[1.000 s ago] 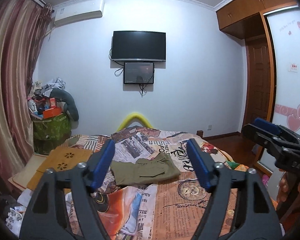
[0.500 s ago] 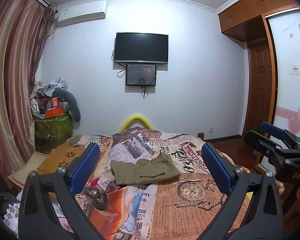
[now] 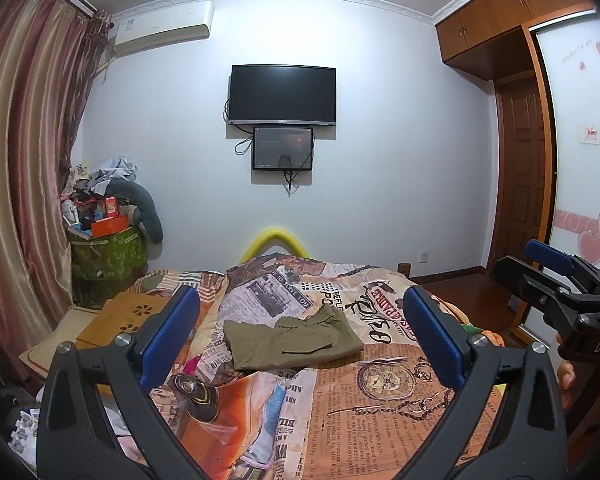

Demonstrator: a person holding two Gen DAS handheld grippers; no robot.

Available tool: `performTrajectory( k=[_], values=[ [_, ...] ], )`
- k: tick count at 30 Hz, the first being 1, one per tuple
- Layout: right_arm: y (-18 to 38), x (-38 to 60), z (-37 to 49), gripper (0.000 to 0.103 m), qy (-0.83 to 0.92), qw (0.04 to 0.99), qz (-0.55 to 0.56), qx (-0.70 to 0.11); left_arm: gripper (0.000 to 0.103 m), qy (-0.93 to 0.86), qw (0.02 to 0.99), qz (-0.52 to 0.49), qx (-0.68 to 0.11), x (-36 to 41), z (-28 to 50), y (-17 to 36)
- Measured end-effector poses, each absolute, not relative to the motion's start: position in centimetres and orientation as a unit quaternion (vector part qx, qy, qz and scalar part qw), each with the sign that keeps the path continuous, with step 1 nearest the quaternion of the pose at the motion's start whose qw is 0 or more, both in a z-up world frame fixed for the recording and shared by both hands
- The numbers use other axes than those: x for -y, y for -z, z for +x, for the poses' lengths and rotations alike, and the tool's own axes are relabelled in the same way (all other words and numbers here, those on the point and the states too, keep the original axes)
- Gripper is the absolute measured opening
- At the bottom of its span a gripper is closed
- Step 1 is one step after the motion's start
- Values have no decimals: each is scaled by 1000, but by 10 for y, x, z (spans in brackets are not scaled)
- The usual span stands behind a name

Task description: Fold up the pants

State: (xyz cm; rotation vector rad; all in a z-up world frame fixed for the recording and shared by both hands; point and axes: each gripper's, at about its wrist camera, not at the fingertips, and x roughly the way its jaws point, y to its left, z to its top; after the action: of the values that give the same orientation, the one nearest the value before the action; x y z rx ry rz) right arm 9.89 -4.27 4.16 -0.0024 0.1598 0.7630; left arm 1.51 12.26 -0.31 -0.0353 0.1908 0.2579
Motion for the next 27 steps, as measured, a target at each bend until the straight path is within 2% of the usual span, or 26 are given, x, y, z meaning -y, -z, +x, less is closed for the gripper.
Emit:
performTrajectory(
  k=[27],
  values=[
    [-44,43,97,103,-370,925,3,-88,103,-117,986,-38,-111,-132,22,3]
  ],
)
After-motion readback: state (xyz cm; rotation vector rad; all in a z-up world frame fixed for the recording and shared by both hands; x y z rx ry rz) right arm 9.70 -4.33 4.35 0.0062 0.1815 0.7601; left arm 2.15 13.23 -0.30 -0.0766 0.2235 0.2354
